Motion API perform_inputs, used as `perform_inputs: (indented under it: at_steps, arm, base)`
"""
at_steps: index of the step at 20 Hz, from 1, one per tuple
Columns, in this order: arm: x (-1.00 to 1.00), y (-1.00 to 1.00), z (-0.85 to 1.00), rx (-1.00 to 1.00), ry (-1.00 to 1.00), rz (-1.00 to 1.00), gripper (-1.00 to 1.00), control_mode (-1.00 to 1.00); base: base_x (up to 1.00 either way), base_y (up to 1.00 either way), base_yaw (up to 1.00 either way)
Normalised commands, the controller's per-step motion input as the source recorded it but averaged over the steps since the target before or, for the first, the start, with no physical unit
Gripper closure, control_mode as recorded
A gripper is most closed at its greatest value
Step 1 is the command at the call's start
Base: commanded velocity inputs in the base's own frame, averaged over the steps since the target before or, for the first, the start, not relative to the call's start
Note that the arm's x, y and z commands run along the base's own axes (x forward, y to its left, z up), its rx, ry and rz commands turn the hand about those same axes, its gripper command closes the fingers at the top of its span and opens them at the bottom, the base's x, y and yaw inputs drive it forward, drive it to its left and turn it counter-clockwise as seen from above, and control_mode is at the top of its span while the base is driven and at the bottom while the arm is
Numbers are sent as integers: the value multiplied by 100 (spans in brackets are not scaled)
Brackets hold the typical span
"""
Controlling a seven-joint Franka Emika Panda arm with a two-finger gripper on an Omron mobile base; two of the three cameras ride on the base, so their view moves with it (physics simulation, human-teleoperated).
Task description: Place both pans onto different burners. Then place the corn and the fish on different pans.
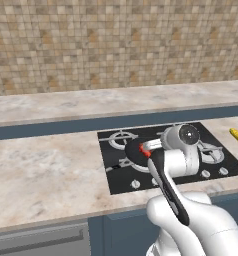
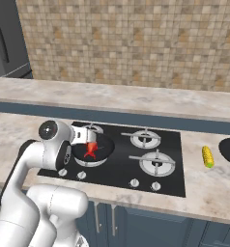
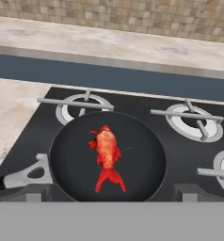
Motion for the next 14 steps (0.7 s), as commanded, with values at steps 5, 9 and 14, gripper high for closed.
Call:
perform_inputs:
  at_steps: [5, 9, 14]
  arm:
    - [0, 0, 0, 0, 0, 0, -100, 100]
    - [0, 0, 0, 0, 0, 0, -100, 100]
    - [0, 0, 0, 0, 0, 0, -100, 100]
  base:
    - [-17, 0, 0]
    - [-28, 0, 0]
    - [-27, 0, 0]
